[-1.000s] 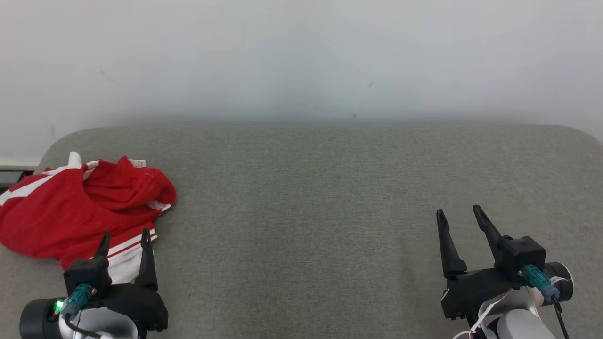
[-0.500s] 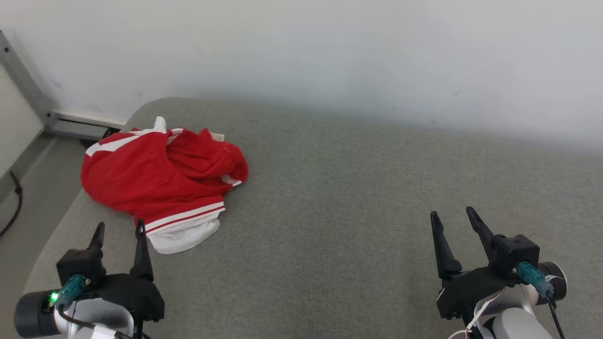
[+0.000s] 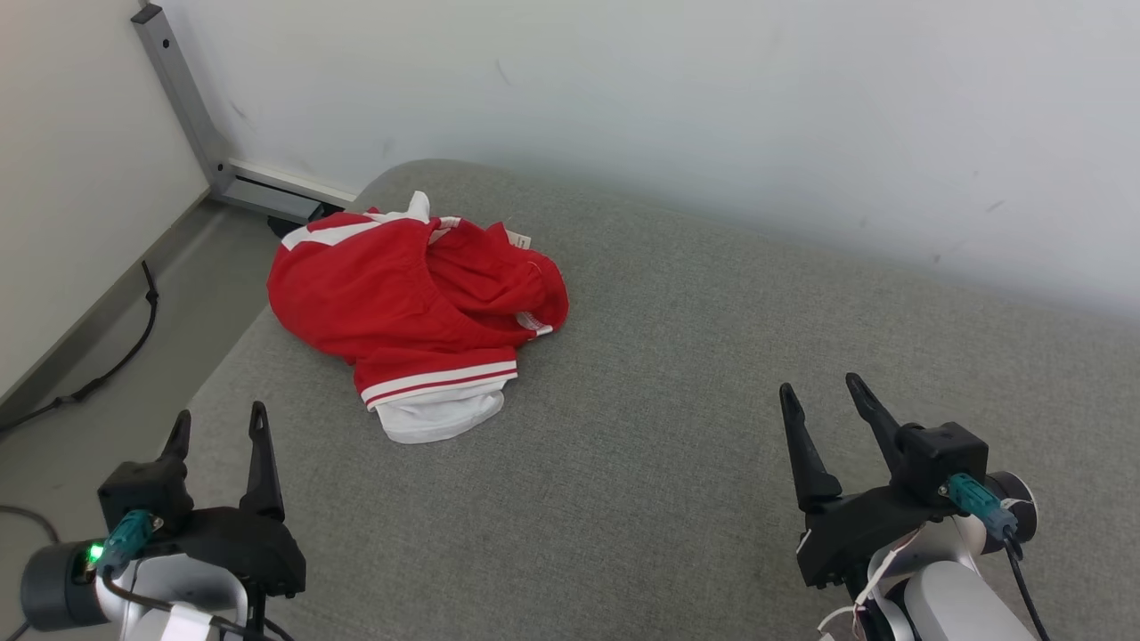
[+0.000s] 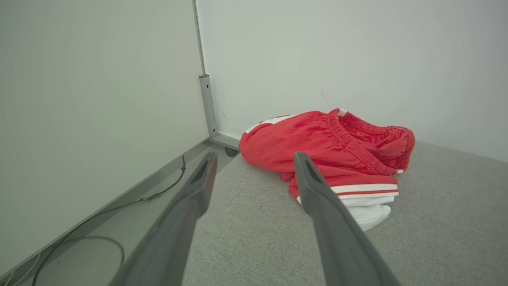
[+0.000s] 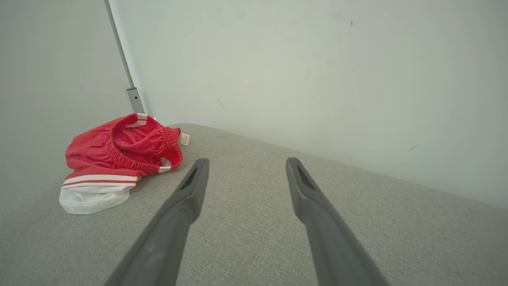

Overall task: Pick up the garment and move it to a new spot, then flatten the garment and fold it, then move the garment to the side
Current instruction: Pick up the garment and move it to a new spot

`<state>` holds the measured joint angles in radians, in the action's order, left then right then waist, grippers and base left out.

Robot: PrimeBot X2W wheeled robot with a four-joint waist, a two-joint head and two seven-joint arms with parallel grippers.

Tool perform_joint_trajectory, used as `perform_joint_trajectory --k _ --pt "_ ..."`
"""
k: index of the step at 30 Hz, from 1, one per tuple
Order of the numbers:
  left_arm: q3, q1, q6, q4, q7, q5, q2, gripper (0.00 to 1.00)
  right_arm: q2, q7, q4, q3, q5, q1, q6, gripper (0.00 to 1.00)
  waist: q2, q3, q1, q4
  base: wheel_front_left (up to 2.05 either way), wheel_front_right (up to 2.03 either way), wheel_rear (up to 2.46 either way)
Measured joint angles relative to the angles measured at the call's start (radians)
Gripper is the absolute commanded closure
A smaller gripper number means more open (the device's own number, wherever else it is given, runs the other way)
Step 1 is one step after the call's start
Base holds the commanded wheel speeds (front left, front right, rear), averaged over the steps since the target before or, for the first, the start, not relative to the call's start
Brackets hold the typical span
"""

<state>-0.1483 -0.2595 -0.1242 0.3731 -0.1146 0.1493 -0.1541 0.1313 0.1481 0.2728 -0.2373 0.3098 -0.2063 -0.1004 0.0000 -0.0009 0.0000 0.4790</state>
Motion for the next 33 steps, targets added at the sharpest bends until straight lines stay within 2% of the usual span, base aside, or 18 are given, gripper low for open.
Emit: perform_joint_trajectory --k 10,15,20,23,33 --pt "0.02 0.004 0.004 0.004 0.004 0.026 -0.005 0.0 -0.01 -0.008 0.021 -0.017 0.005 -0.01 0.012 0.0 0.0 0.001 0.0 -0.004 0.0 0.0 0.0" --pt "0.011 -0.054 0.086 0.044 0.041 0.085 -0.001 0.0 -0.008 -0.017 0.022 -0.019 0.006 -0.011 0.013 0.0 0.0 0.008 0.0 -0.021 0.0 0.0 0.0" --pt "0.006 -0.219 0.186 0.078 0.106 0.144 -0.023 0.0 -0.008 -0.034 0.016 -0.028 0.005 -0.031 0.016 0.0 0.0 0.028 0.0 -0.044 0.0 0.0 0.0" --pt "0.022 -0.337 0.23 0.123 0.161 0.186 -0.035 0.0 -0.005 -0.044 0.011 -0.028 0.005 -0.055 0.018 0.0 0.0 0.045 0.0 -0.061 0.0 0.0 0.0" --pt "0.036 -0.585 0.241 0.321 0.329 0.242 -0.113 0.0 0.008 -0.085 -0.012 -0.044 -0.005 -0.081 0.018 0.0 0.0001 0.113 0.0001 -0.145 0.0 0.0 0.0"
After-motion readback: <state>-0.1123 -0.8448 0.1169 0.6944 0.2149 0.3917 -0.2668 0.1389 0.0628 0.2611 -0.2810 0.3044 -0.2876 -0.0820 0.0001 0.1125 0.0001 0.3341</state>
